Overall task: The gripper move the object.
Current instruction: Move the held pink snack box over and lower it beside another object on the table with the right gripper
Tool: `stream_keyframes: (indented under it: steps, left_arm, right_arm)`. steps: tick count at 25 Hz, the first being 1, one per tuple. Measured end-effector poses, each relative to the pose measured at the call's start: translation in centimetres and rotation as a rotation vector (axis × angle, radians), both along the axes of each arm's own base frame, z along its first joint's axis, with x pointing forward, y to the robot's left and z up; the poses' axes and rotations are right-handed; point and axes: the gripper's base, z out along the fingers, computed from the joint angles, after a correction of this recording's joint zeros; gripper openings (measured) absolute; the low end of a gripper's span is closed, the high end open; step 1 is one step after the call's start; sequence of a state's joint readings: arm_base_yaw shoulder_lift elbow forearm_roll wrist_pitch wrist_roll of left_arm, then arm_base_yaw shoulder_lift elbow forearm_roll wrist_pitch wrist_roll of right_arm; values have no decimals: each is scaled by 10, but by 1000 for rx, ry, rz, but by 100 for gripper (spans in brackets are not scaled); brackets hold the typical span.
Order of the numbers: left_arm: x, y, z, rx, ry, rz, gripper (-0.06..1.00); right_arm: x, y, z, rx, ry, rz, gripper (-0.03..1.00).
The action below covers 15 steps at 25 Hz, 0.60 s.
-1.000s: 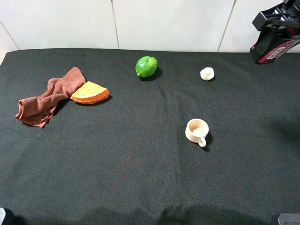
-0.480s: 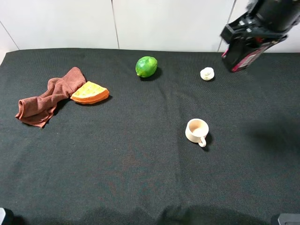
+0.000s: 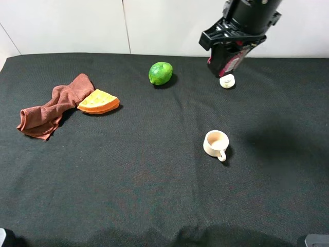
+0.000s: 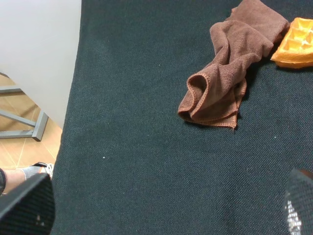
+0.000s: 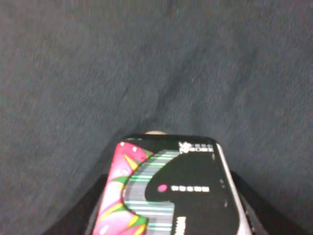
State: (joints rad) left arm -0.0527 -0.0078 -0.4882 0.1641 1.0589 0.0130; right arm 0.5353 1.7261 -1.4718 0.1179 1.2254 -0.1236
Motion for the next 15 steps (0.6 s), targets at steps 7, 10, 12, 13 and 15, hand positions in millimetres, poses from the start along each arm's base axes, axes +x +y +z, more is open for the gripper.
stream_keyframes:
  steps: [7,10,12,13,15]
  left_arm:
    - [0,0,0,0,0,0,99]
    - [0,0,0,0,0,0,99]
    - [0,0,0,0,0,0,99]
    - [0,0,0,0,0,0,99]
    - [0,0,0,0,0,0,99]
  right_arm:
    - [39,22,-19,-16,-10,37,34]
    - [54,30,-29,-26,-17,56,34]
    - [63,35,-34,-26,-19,63,34]
    - [67,38,-37,-26,-21,68,34]
    - [75,42,-44,-29,-22,75,34]
